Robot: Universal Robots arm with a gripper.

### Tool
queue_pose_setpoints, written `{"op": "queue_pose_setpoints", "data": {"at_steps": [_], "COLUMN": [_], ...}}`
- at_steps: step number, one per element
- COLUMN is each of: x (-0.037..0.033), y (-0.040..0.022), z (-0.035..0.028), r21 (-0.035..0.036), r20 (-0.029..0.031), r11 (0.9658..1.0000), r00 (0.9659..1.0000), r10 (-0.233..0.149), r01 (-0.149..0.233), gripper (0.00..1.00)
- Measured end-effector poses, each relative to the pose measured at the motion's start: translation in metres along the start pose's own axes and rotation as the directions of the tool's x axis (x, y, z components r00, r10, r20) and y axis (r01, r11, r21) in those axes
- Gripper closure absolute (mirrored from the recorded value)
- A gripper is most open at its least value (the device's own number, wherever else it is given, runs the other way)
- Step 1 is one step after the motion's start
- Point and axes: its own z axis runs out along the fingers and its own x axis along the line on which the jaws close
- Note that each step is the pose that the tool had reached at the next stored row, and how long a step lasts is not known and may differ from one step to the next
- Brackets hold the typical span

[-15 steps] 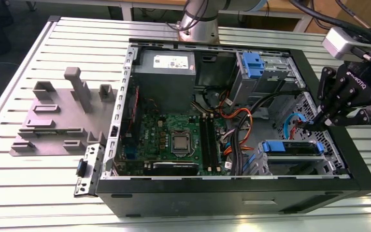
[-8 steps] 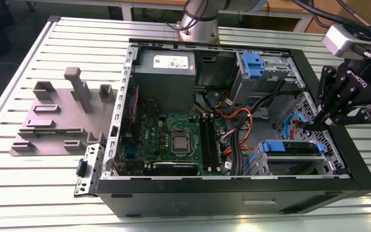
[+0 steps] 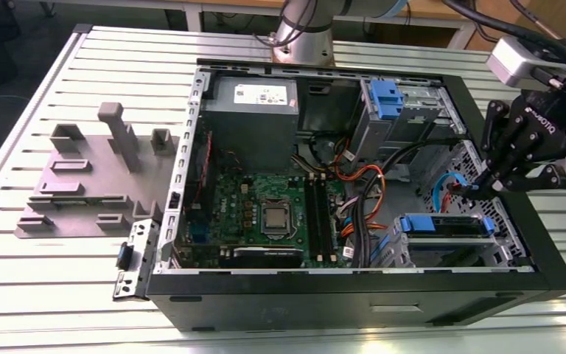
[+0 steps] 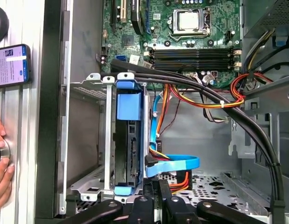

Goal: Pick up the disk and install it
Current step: 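Insert the first disk wire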

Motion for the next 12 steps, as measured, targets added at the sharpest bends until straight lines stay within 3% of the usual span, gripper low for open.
{"op": "queue_pose_setpoints", "data": {"at_steps": [6,12], "x": [0.0076,0.0140], "y": [0.0009,0.0098], "z": [0.0009,0.0031], "r21": [0.0001,0.0007], "r20": [0.0000,0.0001], "r11": [1.0000,1.0000], "r00": [1.0000,1.0000], "r10": [0.000,0.000], "r01": [0.000,0.000], "gripper": [0.84,0.84]}}
